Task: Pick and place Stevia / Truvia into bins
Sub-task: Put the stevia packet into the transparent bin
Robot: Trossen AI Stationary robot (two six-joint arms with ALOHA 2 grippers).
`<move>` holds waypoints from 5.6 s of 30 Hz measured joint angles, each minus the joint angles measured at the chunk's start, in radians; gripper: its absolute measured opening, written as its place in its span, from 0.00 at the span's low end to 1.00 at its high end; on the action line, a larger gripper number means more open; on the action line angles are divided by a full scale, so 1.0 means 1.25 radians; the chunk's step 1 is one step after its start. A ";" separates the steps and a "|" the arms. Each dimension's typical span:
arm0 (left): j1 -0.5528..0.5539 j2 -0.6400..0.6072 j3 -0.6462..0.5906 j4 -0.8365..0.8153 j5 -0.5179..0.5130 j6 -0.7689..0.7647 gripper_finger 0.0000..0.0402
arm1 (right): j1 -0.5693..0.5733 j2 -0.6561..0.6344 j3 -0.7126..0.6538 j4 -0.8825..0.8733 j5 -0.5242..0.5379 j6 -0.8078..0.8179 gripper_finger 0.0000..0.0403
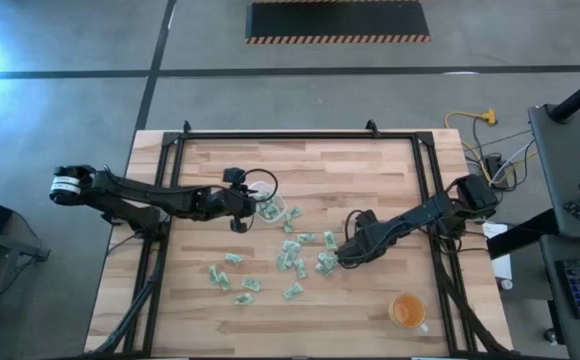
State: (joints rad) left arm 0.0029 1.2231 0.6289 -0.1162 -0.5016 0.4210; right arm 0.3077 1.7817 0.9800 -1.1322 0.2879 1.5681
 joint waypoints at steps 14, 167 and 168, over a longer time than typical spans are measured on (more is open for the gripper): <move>-0.003 0.000 0.000 0.000 0.002 0.000 0.27 | 0.000 -0.008 -0.040 0.071 -0.033 -0.015 0.41; -0.381 0.141 0.007 -0.226 0.211 -0.659 0.27 | -0.339 -0.146 -0.015 0.814 -0.385 -1.494 0.30; -0.380 0.140 0.007 -0.227 0.210 -0.659 0.27 | -0.338 -0.162 -0.031 0.826 -0.385 -1.488 0.30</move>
State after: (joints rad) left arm -0.4721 1.3987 0.6371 -0.3995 -0.2391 -0.4024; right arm -0.1154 1.5793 0.9415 -0.1003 -0.1928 -0.2920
